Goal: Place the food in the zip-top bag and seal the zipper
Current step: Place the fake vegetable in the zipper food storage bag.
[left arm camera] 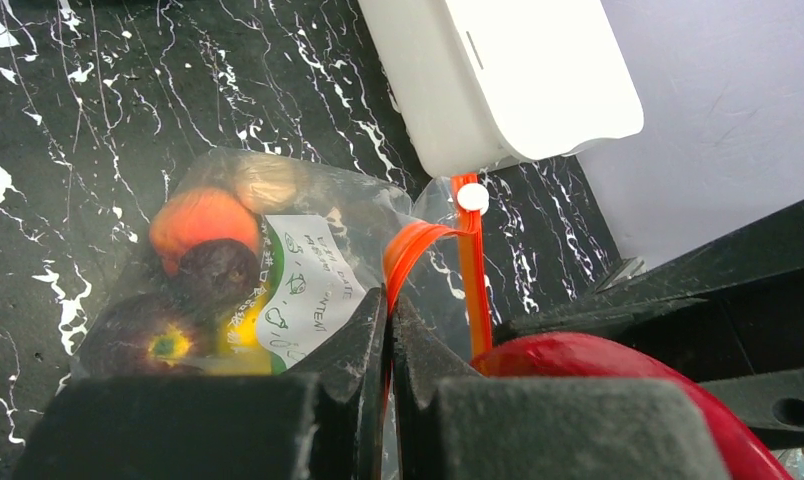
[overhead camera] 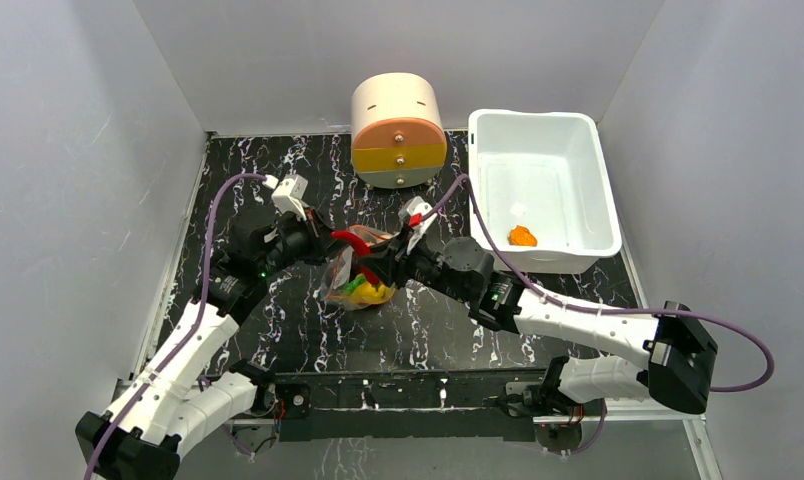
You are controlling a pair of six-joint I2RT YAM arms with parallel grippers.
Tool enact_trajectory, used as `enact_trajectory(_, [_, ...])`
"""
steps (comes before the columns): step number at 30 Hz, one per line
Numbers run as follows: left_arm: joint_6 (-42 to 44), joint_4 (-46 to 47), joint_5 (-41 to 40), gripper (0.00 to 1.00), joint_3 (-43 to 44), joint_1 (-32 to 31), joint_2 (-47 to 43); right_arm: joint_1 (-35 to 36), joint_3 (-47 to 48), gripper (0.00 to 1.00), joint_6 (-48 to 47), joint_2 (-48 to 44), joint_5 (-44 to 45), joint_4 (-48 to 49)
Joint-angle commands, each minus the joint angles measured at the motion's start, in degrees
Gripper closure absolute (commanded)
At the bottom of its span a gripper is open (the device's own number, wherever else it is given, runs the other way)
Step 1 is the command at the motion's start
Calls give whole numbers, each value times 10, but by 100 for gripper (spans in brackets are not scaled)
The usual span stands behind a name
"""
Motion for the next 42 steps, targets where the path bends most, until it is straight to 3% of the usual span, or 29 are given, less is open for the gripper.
enact_trajectory(1, [6, -4, 2, 100, 22, -2, -18, 5, -10, 77, -7, -6, 52, 46])
enact_trajectory(13, [-5, 9, 14, 100, 23, -2, -16, 6, -8, 59, 8, 18, 67, 37])
enact_trajectory(22, [0, 4, 11, 100, 21, -2, -23, 6, 2, 61, 2, 19, 62, 15])
enact_trajectory(29, [11, -10, 10, 100, 34, -2, -25, 7, 25, 59, -114, 5, 14, -90])
enact_trajectory(33, [18, -14, 10, 100, 43, -2, -26, 7, 54, 58, -124, -22, 26, -146])
enact_trajectory(37, [28, -7, 12, 100, 35, -2, -32, 7, 72, 56, -59, -63, 113, -172])
enact_trajectory(40, [34, -5, 13, 100, 33, -2, -34, 7, 89, 54, 82, -84, 265, -226])
enact_trajectory(42, [35, -6, 13, 100, 32, -2, -33, 6, 107, 57, 145, -89, 309, -275])
